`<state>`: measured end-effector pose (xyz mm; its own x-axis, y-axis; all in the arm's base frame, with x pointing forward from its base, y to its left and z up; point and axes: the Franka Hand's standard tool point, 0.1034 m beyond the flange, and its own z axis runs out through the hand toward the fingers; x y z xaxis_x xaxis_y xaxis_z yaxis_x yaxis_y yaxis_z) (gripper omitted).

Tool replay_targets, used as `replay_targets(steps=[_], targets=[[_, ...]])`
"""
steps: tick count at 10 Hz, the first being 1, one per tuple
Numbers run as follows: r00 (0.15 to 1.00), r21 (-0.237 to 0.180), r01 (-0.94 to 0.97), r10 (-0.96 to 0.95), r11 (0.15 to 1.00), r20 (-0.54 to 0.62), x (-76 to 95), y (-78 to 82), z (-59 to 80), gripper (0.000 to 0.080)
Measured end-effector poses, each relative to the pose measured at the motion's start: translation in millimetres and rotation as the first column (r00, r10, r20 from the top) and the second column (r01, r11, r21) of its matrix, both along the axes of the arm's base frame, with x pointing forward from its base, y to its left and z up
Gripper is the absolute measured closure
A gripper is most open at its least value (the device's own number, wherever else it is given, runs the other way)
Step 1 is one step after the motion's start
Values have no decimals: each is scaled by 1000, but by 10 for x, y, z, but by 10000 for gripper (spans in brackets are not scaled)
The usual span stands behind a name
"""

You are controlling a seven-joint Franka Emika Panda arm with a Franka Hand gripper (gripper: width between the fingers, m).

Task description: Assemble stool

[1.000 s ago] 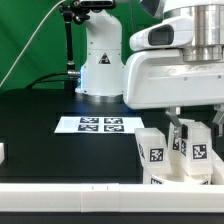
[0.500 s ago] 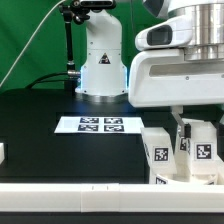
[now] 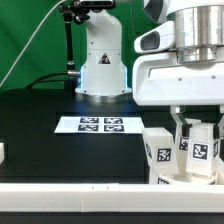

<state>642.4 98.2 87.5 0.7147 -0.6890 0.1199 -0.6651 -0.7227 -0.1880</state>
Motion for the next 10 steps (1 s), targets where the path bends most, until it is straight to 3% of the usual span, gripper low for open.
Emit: replay_targets(steps=[4, 5, 10], targets=[[940, 102, 341, -337, 934, -52, -18, -34, -3, 461], [882, 136, 471, -463, 871, -87, -27, -30, -7, 461], [684, 186, 729, -708, 658, -177, -46, 66, -23, 460]])
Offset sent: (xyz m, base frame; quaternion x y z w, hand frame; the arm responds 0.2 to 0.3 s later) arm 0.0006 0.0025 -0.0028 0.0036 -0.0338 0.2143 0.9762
